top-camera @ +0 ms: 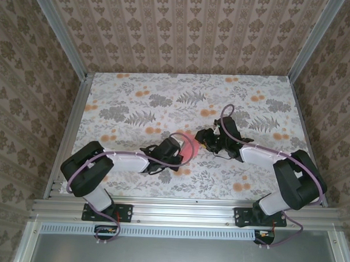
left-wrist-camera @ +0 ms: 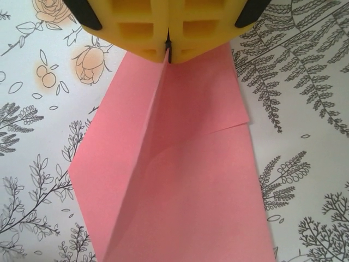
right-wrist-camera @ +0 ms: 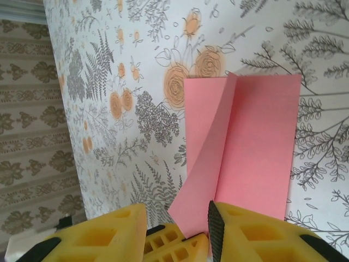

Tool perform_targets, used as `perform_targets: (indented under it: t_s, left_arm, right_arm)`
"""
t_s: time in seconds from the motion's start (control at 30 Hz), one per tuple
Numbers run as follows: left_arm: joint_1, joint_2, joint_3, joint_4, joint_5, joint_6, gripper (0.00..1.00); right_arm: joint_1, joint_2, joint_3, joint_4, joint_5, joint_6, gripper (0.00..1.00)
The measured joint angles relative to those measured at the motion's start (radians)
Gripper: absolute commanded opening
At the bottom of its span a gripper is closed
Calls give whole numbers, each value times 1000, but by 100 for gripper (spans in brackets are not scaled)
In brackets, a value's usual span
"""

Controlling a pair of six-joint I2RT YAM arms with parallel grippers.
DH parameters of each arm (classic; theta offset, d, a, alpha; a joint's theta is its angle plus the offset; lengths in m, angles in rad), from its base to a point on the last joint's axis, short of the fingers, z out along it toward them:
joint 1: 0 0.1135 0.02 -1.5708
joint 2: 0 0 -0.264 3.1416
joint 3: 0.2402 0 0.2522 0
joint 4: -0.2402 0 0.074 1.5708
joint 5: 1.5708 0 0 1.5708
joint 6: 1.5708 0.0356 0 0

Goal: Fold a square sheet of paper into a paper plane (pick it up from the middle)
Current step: Fourth fold the wing at the center of the table.

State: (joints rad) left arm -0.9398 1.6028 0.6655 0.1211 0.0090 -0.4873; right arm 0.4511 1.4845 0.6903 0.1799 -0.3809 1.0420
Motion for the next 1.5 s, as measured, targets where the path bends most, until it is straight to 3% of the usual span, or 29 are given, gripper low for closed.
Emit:
perform_targets:
  t_s: [0.4,0.73,1.33,1.5]
  left_arm:
    - [116,-10,-43,97,221,-50,0]
    - [148,13,-29,105,311,-77,0]
    - [229,54,-23,164,422,-117,0]
    - [241,84,-23,168,444,-123,6]
  right_arm:
    - [18,69,128,-126,-101,-212,19]
    - [77,182,227,-201,-111,-284,15]
    - [93,314,317,-210,-117,-286,15]
    - [93,333,326,-215,-112,-284,15]
